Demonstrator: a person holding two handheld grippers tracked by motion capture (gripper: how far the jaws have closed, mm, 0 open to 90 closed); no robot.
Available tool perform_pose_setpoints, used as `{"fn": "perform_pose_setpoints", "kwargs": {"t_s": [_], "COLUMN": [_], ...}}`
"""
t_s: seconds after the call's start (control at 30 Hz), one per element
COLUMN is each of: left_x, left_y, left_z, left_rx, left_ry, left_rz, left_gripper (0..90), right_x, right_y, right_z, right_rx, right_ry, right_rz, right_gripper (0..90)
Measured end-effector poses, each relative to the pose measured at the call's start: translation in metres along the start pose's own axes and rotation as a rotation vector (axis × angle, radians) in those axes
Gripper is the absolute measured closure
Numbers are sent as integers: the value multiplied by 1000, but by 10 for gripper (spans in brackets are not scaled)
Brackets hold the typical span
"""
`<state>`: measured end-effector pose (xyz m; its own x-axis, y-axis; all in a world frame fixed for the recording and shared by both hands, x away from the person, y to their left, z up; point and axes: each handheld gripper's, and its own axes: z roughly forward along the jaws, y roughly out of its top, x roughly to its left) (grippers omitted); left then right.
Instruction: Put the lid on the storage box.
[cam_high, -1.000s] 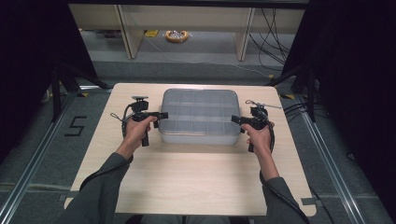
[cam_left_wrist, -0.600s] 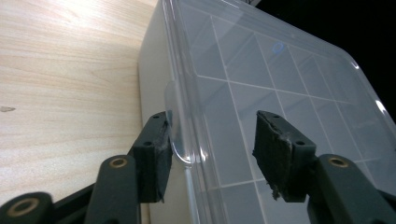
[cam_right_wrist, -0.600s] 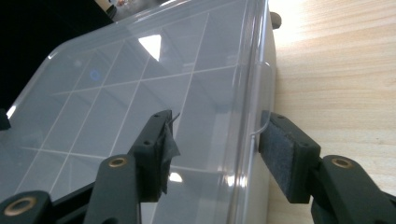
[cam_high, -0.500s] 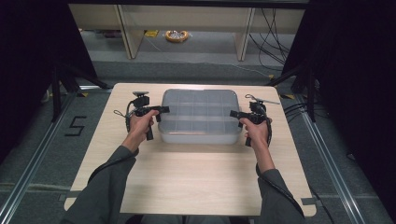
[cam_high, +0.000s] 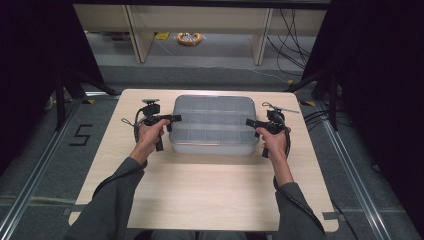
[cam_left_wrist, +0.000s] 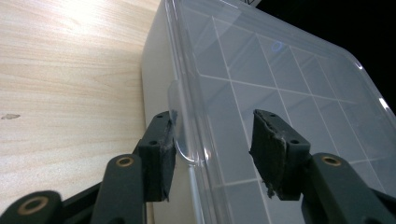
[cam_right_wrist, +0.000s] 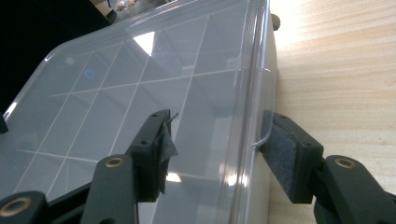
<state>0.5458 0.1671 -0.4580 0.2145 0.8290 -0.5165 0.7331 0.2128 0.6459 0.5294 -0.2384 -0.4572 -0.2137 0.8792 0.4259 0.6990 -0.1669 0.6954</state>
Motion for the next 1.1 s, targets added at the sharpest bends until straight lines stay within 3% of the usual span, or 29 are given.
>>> {"fn": "perform_pose_setpoints", "kwargs": {"t_s": [0.03,0.07,0.1,0.13,0.17,0.23,0.27,0.3,0.33,0.4,0.43,0.63,0.67,0.7,0.8,0.83,0.93,0.97,1.0,1.03,1.07,1.1], "left_x": [0,1,1,0,0,-2,-3,-4,-5,-5,-5,-3,-2,-1,1,2,4,4,5,4,4,3], "left_y": [0,0,-1,-1,1,3,4,6,8,10,11,12,12,11,11,12,12,12,12,12,12,13], "left_z": [-1,-1,-1,0,0,2,3,3,5,6,7,8,8,8,8,6,3,3,2,2,1,1], "left_rx": [4,0,-1,-3,7,7,10,13,10,9,7,13,14,13,11,19,20,18,20,19,26,28], "left_ry": [-1,-1,0,3,9,20,27,33,37,43,46,43,39,33,17,13,0,2,-3,1,7,13], "left_rz": [3,9,14,-2,6,1,3,4,5,-1,-1,-5,-5,-7,-23,-18,-20,-20,-26,-31,-22,-14], "left_gripper": [499,500,500,499,497,497,496,494,491,490,491,492,493,493,509,521,554,558,562,568,571,570], "right_x": [0,5,6,3,3,11,6,7,5,9,4,4,6,4,4,5,8,7,3,7,7,0], "right_y": [0,-1,-1,-1,-1,1,1,3,4,7,8,12,12,12,11,10,10,9,9,9,10,11], "right_z": [-1,-2,-4,-3,-3,-3,0,0,4,4,8,11,10,11,11,9,8,8,9,8,7,10], "right_rx": [0,18,37,10,9,42,8,24,5,29,-12,-9,-2,-16,-8,1,24,21,-2,20,24,-18], "right_ry": [1,-1,12,-1,-4,-3,-15,-16,-22,-5,-19,-28,-29,-29,-25,-31,-11,-15,-22,-13,-13,-18], "right_rz": [1,61,78,16,21,129,54,59,58,145,86,70,97,68,64,71,160,145,97,156,144,40], "right_gripper": [451,451,452,452,451,450,448,448,448,454,456,454,454,453,458,460,470,470,471,471,471,471]}}
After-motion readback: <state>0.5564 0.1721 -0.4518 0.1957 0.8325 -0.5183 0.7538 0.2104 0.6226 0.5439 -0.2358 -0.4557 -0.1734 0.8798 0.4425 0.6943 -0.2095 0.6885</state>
